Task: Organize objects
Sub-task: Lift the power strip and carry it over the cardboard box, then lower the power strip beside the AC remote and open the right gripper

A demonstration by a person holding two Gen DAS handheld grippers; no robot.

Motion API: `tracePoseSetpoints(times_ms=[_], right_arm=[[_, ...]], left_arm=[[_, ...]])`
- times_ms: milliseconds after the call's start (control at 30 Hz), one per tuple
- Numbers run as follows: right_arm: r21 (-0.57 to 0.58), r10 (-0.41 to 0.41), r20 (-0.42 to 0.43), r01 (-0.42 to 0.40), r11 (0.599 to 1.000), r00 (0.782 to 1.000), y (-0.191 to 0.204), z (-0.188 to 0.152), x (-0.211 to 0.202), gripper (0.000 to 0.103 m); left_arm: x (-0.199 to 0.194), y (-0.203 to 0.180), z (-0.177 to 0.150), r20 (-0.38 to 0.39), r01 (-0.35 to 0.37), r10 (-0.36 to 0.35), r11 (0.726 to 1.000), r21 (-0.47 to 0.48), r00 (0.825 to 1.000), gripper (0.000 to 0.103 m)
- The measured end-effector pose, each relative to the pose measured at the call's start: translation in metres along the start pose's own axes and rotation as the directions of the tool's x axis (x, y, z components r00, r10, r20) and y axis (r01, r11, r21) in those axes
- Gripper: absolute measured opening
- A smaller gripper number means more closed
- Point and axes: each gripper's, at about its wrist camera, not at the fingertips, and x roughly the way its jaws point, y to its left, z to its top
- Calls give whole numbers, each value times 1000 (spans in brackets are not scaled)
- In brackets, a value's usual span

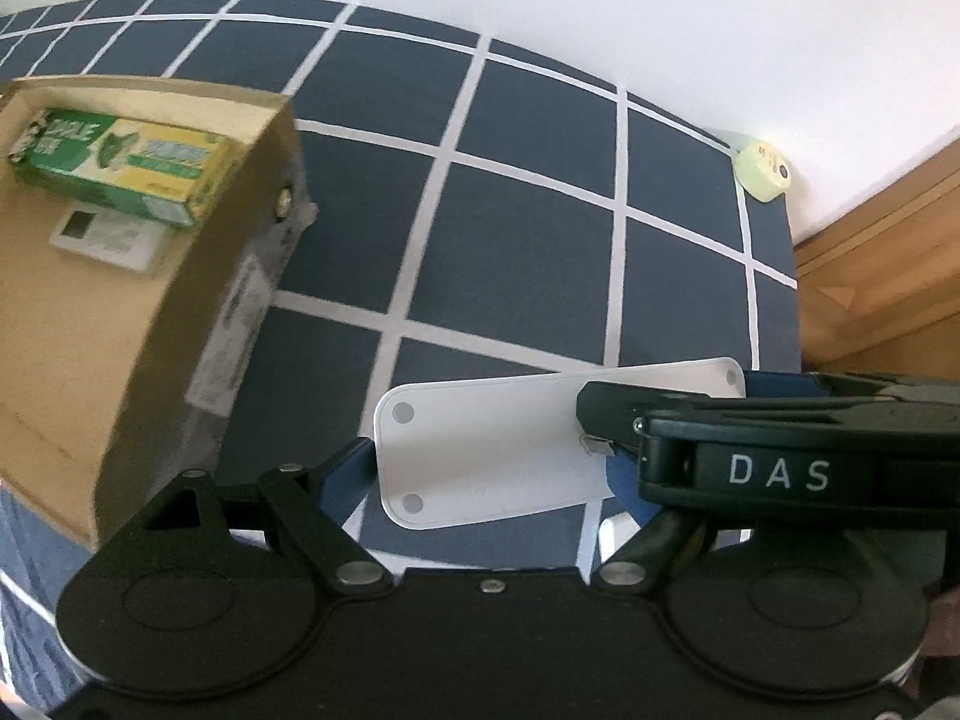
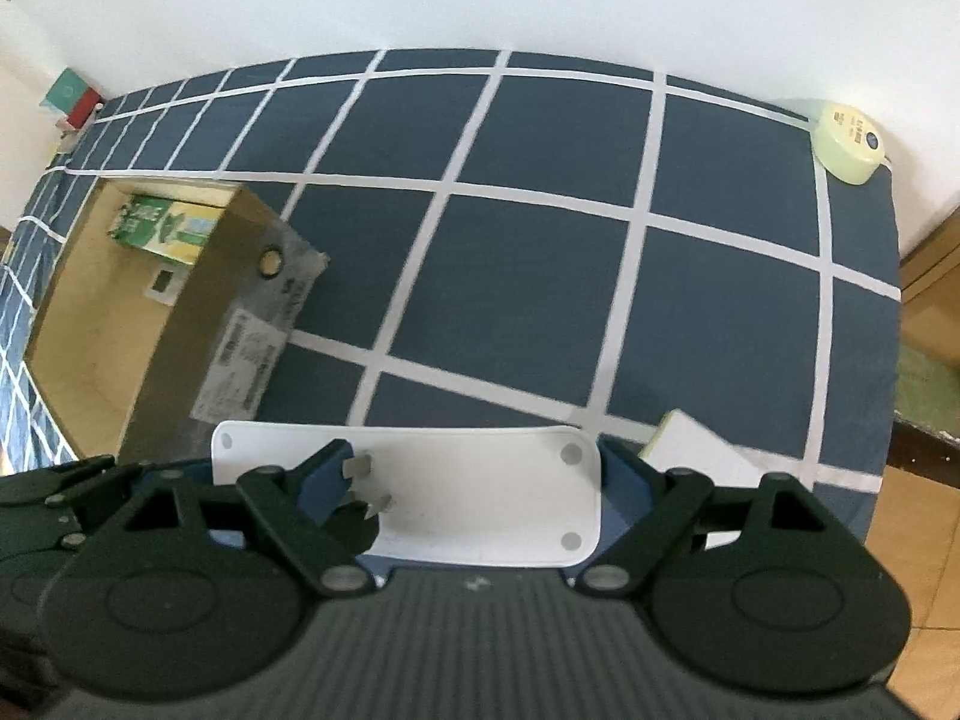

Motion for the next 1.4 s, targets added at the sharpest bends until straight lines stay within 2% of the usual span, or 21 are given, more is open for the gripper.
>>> tracePoseSetpoints(times_ms=[433, 700, 1000, 1400], right_arm=[[30, -22, 31, 21, 999, 999, 76, -18, -10, 87], [103, -42, 77, 34, 994, 996, 139, -14, -18, 87], [179, -48, 127, 25, 983, 991, 207, -8, -7, 87], [218, -57, 121, 29, 975, 991, 273, 12, 28, 87]], left_arm=[[-43, 66, -13, 11, 23, -23, 999, 36, 1000, 82], [-74, 116, 4, 20, 35, -38, 992, 121, 999, 82], [-96, 176, 23, 28, 30, -37, 978, 206, 999, 82], [-96, 249, 53, -1, 40, -41, 975, 220, 999, 82]])
